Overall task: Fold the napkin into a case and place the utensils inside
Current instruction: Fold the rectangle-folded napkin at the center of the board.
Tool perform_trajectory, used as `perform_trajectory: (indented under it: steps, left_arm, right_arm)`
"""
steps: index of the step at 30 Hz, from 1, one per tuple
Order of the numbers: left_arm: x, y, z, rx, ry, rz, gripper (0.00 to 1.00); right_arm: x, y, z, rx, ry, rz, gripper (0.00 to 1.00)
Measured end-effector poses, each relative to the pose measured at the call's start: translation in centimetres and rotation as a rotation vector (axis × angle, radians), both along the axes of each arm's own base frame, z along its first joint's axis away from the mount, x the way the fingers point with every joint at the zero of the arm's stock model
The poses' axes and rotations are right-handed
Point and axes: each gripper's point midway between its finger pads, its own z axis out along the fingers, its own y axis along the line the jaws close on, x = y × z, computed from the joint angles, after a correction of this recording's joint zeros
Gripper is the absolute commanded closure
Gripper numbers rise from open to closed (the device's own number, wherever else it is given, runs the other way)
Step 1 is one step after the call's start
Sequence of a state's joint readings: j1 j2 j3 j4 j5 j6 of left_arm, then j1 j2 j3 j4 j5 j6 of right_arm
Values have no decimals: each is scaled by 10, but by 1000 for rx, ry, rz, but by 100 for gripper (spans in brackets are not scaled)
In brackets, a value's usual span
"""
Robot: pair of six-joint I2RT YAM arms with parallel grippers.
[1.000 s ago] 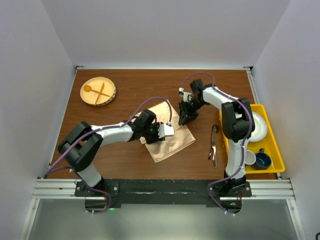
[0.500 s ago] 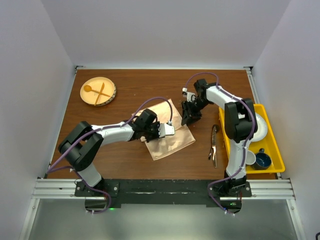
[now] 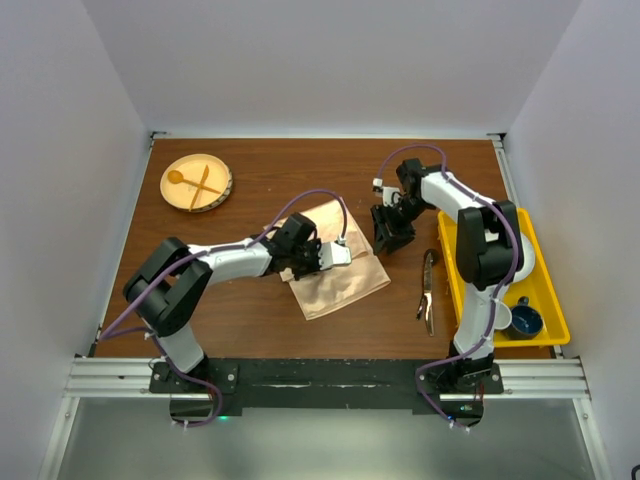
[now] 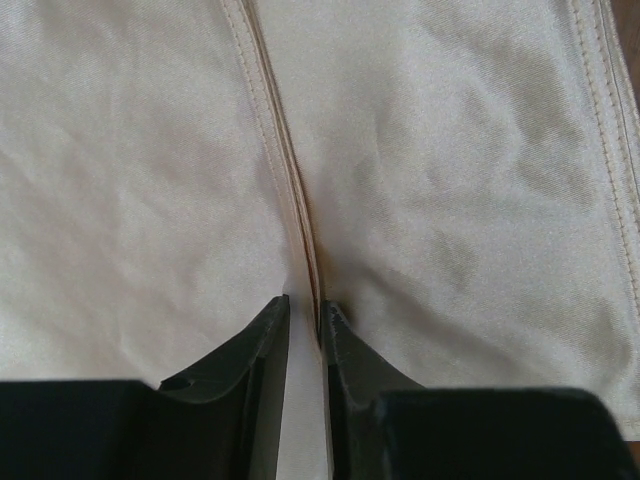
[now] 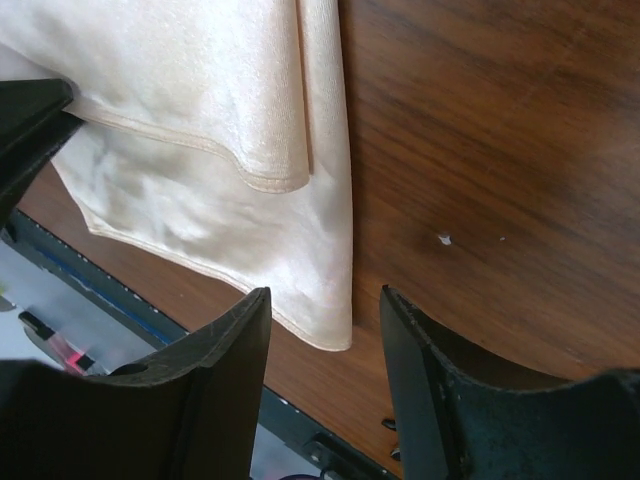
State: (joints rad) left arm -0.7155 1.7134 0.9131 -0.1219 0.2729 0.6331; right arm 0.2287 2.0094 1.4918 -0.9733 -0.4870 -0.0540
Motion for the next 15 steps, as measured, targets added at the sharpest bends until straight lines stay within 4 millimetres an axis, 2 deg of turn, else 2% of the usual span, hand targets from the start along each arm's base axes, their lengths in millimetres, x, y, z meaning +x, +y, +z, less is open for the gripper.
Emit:
perform_trajectory:
  steps: [1,5,9,15]
  left_arm:
    - [1,0,0,1,-1,-1,82]
    - [-1,0,-1,5,11,-12,99]
    - [-3,-1,0,0,26,-25,100]
    - [-10,-5,4,-19,66,-51,100]
  right_arm:
    - [-2,-1,-1,-6,7,2,47]
    - [-7,-5,-5,-27,22,7,48]
    - [-11,-7,-8,-34,35,10,50]
    - [-21,-10,-26,-47,93,14,53]
